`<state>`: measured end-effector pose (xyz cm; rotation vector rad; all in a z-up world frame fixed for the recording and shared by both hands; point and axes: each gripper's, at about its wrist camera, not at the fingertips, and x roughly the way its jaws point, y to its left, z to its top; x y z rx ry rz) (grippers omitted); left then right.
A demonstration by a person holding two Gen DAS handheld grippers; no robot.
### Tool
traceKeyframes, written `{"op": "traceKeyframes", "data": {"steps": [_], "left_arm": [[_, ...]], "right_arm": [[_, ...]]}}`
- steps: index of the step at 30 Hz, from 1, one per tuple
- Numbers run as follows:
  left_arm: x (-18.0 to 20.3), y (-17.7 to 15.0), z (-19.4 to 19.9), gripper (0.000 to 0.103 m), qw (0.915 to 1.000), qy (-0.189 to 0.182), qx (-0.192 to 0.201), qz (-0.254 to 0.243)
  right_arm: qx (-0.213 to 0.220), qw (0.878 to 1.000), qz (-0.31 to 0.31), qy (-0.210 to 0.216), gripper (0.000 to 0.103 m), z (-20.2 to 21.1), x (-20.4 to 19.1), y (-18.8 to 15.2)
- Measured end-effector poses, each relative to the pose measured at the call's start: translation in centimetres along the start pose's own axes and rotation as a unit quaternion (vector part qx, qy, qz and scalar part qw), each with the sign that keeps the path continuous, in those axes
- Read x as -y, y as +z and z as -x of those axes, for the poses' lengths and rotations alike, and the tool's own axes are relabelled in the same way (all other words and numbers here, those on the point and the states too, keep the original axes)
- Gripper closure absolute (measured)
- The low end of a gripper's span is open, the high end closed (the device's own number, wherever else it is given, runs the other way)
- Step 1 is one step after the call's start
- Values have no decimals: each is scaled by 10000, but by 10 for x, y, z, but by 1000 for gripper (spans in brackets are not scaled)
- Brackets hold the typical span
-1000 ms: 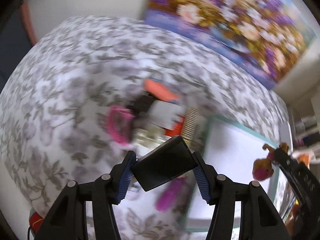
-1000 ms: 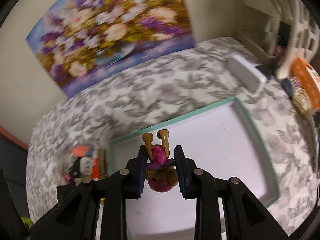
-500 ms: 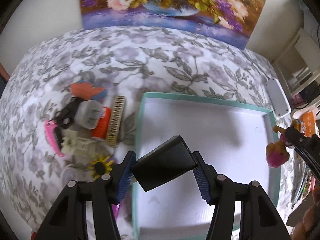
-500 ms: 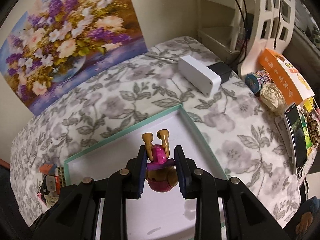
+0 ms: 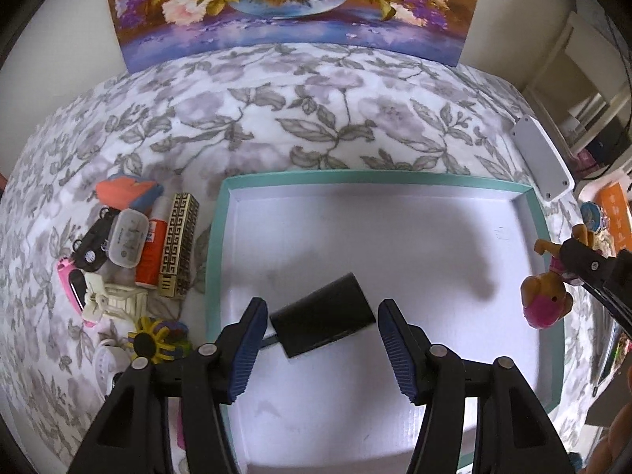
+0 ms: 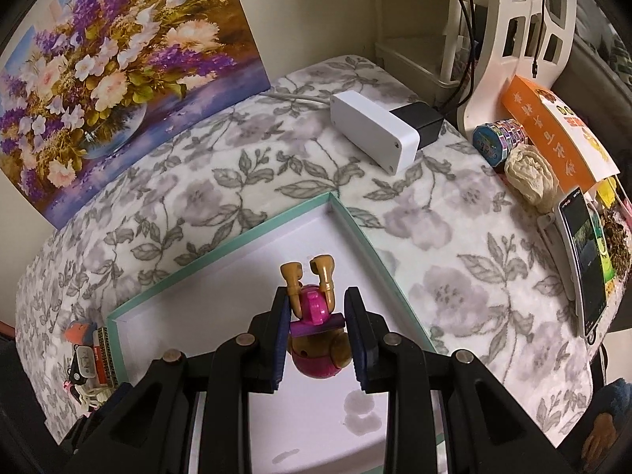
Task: Organize rigid objects
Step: 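Open the left tool to drop the charger while the right tool releases the figurine into the tray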
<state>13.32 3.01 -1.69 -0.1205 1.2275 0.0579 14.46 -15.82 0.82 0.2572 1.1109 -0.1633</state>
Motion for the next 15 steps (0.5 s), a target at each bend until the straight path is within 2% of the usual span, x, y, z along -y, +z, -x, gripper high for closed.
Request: {"op": "traceKeyframes", "data": {"steps": [5, 8, 11, 14, 15], "left_arm": [[-3, 0, 2, 38, 10000, -23, -32, 19], [-6, 1, 6, 26, 10000, -31, -5, 65], [-9, 3, 11, 24, 9999, -17, 37, 102], [-14, 4, 15, 9, 9998, -17, 68, 199], [-17, 5, 16, 7, 9996, -20, 85, 258]], "right_arm": [[-61, 10000, 10, -58, 74, -2, 0, -1], [-40, 10000, -25, -70, 72, -1, 1, -1], [-16, 9999, -49, -108, 54, 1, 2, 0], [-24, 9999, -95, -114, 47, 1, 3, 1], [-40, 9999, -112, -111, 43, 1, 4, 1]]}}
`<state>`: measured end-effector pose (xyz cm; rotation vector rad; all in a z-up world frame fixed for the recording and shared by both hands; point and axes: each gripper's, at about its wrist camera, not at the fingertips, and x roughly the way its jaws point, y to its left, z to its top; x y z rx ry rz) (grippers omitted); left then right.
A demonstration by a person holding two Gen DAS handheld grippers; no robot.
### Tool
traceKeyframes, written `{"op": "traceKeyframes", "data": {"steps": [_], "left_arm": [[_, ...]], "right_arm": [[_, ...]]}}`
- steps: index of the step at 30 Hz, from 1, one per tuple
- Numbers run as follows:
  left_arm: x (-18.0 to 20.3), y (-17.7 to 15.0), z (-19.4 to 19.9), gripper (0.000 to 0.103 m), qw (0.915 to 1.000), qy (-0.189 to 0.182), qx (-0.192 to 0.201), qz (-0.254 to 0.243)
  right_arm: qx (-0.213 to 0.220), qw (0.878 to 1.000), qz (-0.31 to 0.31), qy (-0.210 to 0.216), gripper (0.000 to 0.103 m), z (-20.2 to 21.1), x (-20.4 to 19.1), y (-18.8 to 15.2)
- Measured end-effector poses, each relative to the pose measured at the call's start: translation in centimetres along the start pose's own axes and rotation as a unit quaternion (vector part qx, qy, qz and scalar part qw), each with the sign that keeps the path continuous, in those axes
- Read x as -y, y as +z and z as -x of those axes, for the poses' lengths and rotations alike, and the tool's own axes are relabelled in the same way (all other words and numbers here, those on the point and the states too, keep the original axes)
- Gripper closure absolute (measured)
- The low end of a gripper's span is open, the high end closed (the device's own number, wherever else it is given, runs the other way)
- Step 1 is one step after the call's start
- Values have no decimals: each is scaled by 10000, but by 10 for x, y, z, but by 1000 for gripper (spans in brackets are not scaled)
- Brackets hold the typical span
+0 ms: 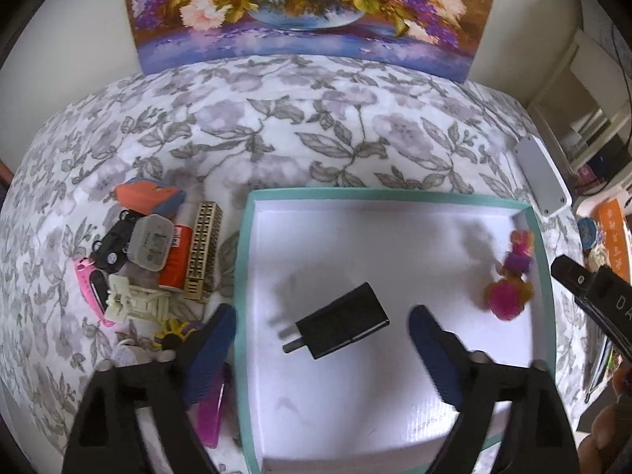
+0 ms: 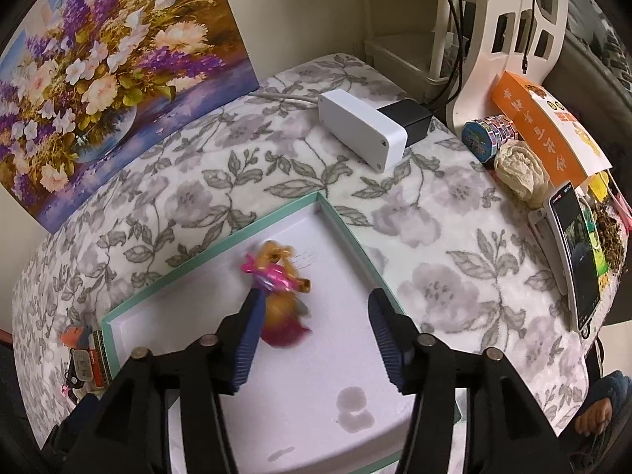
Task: Organize rigid objects
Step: 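Open the left tool to drop the charger while the right tool releases the figurine into the tray, then withdraw both tools from the tray back toward the object pile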
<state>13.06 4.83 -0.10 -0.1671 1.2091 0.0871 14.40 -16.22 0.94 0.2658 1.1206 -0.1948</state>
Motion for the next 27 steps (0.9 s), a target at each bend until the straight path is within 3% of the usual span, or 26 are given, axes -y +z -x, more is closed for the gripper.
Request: {"op": "traceKeyframes", "data": {"steps": [8, 16, 20, 27], "left_arm": [[-25, 4, 5, 0, 9991, 155, 102, 386], [-57, 4, 1, 0, 9958, 286, 72, 871], [-69, 5, 2, 0, 9941, 293, 110, 1035], [-89, 4, 12, 0, 9912, 372, 330, 1229]], "right_arm": [[-63, 10000, 2, -64, 26, -3, 0, -1], [-125, 9999, 51, -13, 24, -6, -4, -3], [-55, 9998, 166, 133, 12, -4, -9, -4], [56, 9989, 374, 273, 12, 4, -24, -7]]}}
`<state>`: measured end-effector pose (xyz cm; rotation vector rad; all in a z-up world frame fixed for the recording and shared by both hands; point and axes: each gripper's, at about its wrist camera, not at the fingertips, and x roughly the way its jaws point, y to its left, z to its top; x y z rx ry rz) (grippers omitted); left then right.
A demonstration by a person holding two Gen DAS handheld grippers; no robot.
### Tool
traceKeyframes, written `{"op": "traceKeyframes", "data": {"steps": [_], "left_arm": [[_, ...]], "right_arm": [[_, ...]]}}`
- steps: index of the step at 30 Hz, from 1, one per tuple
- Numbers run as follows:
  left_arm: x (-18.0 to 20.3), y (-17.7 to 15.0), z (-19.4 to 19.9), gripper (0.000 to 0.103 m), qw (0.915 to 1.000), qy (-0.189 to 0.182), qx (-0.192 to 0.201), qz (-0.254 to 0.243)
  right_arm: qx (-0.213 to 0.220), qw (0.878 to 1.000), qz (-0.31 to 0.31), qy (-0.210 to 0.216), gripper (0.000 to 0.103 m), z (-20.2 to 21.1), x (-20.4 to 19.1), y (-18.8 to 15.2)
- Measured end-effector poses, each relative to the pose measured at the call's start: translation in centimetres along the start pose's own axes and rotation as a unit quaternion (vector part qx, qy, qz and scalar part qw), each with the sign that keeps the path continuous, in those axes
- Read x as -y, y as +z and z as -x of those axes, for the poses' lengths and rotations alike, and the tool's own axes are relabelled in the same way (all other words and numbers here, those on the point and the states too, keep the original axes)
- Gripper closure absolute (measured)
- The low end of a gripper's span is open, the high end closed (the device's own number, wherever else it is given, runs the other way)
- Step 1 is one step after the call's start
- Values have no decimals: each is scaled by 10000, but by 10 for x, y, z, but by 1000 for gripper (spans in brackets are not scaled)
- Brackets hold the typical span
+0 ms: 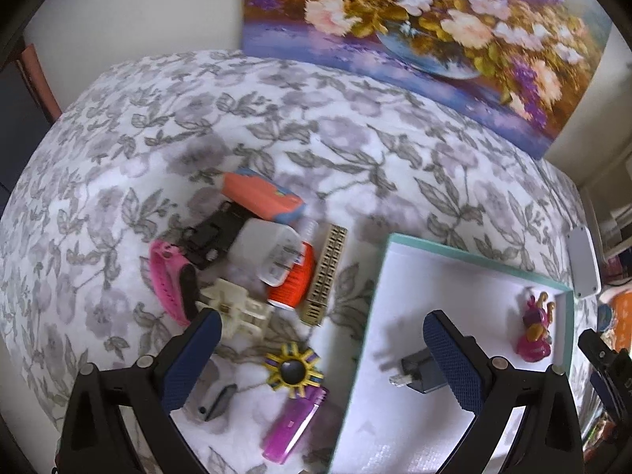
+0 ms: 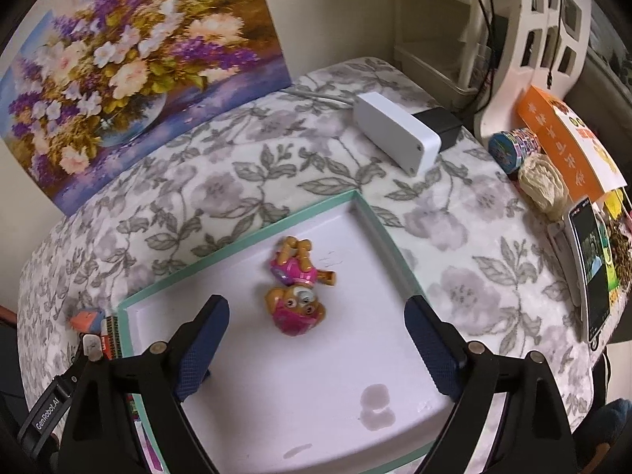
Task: Organize rigid objects
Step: 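Withdraw both tools from the tray back toward the object pile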
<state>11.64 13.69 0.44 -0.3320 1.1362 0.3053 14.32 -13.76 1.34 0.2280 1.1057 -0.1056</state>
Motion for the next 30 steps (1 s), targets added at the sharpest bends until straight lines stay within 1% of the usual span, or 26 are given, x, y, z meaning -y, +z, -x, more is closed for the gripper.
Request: {"op": "traceKeyframes", "data": {"steps": [4, 9, 13, 15, 18, 21, 23, 26, 30], "left_arm": [[-9, 0, 6, 0, 9998, 89, 157, 10], [-26, -1, 15, 0, 9993, -47, 290, 229], [-36, -2, 31, 0, 9972, 46, 711, 238], [-41, -2, 39, 0, 9960, -68, 853, 254], [-48, -2, 46, 0, 9953, -209, 882, 330], [-55, -2, 54, 0, 9948, -265, 918, 366], [-60, -3, 61, 0, 9945, -243, 966, 336], [-70, -4, 68, 0, 9952, -127, 935, 260], [-94, -2, 73, 0, 9951, -98, 878, 440]], "right_arm": [[62, 9998, 146, 126, 12, 5, -12, -3], [182, 9990, 341, 211, 12, 16, -30, -10], [196, 9982, 474, 296, 12, 21, -44, -18], [155, 9975, 600, 328, 12, 23, -53, -24], [109, 9962, 774, 373, 12, 26, -67, -34], [72, 9937, 947, 589, 12, 32, -84, -43], [92, 9917, 1116, 633, 12, 36, -96, -48], [144, 9888, 1310, 707, 12, 44, -111, -55], [39, 9847, 1486, 909, 12, 43, -130, -64]]}}
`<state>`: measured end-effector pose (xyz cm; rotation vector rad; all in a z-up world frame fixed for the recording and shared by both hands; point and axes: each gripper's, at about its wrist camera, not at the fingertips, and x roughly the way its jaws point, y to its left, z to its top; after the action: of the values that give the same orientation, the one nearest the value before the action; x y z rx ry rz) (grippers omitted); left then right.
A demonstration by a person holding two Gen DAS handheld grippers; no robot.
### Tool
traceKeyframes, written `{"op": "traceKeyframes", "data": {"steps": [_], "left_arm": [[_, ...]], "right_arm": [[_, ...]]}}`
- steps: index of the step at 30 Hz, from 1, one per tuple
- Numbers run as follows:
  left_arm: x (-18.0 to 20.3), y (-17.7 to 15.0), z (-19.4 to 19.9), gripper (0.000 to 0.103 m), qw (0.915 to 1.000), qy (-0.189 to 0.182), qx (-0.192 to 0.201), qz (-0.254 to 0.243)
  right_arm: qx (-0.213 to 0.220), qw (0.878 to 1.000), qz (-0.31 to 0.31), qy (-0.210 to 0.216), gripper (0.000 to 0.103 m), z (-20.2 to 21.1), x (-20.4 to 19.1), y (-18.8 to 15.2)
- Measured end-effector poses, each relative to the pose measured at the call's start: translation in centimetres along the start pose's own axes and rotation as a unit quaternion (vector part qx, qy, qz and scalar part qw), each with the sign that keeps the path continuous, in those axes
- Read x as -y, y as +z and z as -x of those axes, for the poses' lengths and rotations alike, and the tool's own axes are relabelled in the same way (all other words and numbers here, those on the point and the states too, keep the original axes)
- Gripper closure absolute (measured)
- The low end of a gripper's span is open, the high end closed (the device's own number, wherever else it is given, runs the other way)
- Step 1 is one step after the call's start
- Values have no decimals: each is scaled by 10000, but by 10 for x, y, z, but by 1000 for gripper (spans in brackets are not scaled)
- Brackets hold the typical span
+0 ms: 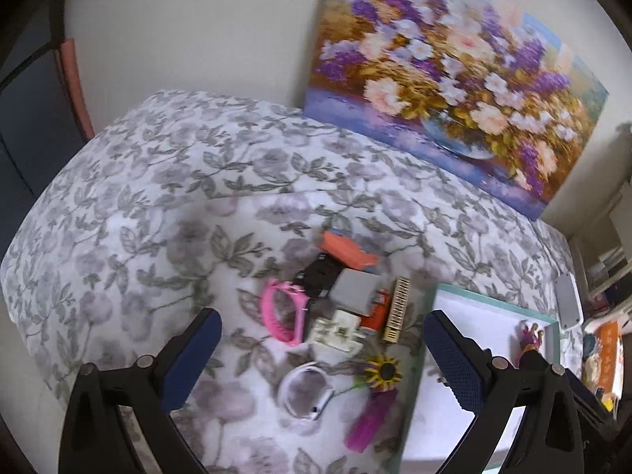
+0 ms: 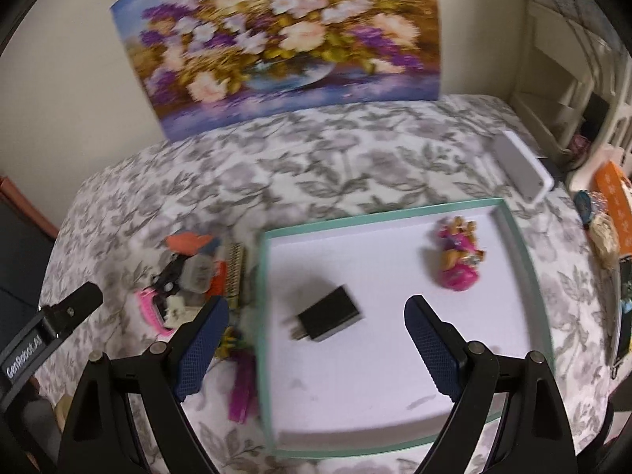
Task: Organize rigid objects
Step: 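Withdraw both tools from the tray back toward the object pile, then grasp the yellow-purple spinner with the right tool while the left tool grasps the white watch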
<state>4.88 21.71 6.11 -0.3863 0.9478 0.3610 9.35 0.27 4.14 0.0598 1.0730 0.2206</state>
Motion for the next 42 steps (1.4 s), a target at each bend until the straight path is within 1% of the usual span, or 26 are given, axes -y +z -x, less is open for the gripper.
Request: {"op": "traceKeyframes", "data": {"steps": [4, 8, 9, 14, 15, 16, 18, 22, 24, 28, 30, 33, 42], "left_arm": [[-22, 1, -5, 0, 9996, 151, -189, 113], [-42, -5, -25, 0, 9970, 271, -673, 288], [-48, -8, -34, 0, 9952, 282, -851, 387], [-62, -20, -58, 0, 9890, 324, -1278, 665], [-64, -22, -61, 0, 9878, 358, -1345, 705], [-65, -23, -63, 0, 9869, 382, -1381, 746], [-68, -24, -66, 0, 9855, 413, -1416, 834], [-71, -28, -75, 0, 9828, 463, -1541, 904], [-72, -30, -79, 0, 9813, 491, -1616, 928], [-75, -33, -87, 0, 9784, 528, -1727, 1010], [-77, -34, -88, 0, 9770, 528, -1757, 1083], [-79, -35, -89, 0, 9760, 526, -1777, 1148], [-78, -37, -96, 0, 9743, 487, -1867, 1159]], "right_arm": [[-260, 9992, 310, 21, 12, -18, -24, -10], [-561, 9972, 484, 141, 12, -36, -40, -21], [-623, 9965, 543, 148, 12, -40, -44, -24], [-755, 9944, 724, 166, 13, -53, -59, -34], [-765, 9941, 742, 184, 15, -55, -61, -35], [-760, 9940, 766, 205, 18, -56, -63, -36], [-695, 9937, 838, 263, 29, -56, -67, -36], [-733, 9921, 954, 363, 35, -62, -75, -38], [-768, 9914, 978, 400, 42, -65, -78, -39], [-819, 9902, 1052, 405, 45, -71, -83, -41], [-883, 9897, 1045, 426, 49, -76, -83, -42], [-934, 9892, 1061, 377, 53, -82, -85, -43], [-1018, 9885, 1076, 309, 57, -95, -89, -44]]}}
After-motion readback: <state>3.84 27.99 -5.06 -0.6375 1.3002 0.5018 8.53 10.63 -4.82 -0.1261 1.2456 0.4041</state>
